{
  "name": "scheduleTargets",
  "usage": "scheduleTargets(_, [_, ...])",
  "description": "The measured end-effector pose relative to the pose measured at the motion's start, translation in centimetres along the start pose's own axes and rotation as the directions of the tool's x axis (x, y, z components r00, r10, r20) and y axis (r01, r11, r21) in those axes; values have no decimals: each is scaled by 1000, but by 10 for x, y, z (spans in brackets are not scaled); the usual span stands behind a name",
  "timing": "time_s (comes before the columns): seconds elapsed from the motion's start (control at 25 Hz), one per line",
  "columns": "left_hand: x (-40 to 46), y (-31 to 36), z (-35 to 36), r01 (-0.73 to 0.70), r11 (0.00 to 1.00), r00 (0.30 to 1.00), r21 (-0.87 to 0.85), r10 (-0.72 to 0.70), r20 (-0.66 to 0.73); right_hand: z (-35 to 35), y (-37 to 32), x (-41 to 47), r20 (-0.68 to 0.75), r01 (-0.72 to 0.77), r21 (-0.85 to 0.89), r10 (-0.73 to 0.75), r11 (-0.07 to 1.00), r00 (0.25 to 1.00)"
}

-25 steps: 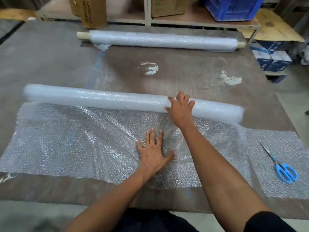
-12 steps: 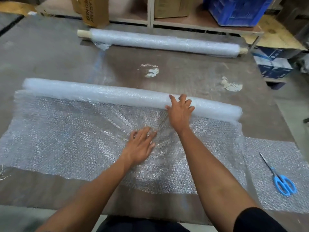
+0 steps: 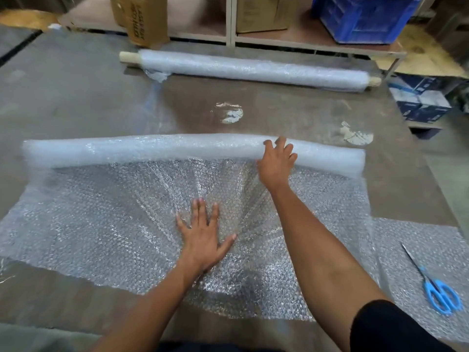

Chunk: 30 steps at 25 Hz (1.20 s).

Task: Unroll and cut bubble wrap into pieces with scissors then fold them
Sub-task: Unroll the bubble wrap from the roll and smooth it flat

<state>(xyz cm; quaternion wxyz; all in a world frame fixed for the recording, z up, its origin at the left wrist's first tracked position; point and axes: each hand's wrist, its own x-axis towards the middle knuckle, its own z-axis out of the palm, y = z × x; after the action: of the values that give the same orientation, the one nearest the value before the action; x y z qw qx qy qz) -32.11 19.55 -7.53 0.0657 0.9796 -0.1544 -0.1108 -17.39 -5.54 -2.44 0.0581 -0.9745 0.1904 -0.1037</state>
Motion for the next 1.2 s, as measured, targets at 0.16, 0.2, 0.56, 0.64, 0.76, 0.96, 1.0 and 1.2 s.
scheduleTargets(0.16, [-1, 2, -5, 11, 1000, 999, -6, -11, 49, -2, -8, 13, 45, 38, -70, -35, 997, 998])
scheduleTargets(0.2, [-2, 1, -6, 19, 1000, 998, -1, -19, 55, -1, -10, 17, 30, 68, -101, -65, 993, 997])
scheduleTargets(0.56, [-15, -2, -5, 71, 997, 997, -18, -71, 4, 13, -13, 61, 107, -30, 268, 2, 963, 994])
scheduleTargets(0.64, [-15, -2, -4, 71, 997, 997, -19, -71, 10, 14, -15, 57, 104, -33, 241, 8, 970, 995])
scheduleTargets(0.76, [-16, -5, -1, 70, 997, 998, -27, -70, 6, 15, -20, 52, 25, 12, 20, -13, 1000, 1000])
scheduleTargets(0.96, [-9, -2, -7, 112, 982, 993, -154, -104, 57, 20, -44, 63, 6, -60, 129, 60, 990, 998])
scheduleTargets(1.0, [-8, -4, -12, 150, 967, 988, -208, -141, 57, 20, -53, 57, 2, -88, 182, 89, 979, 996])
scheduleTargets(1.2, [8, -32, -43, 214, 901, 960, -378, -266, -89, 22, -86, -6, -33, 111, 280, -105, 954, 994])
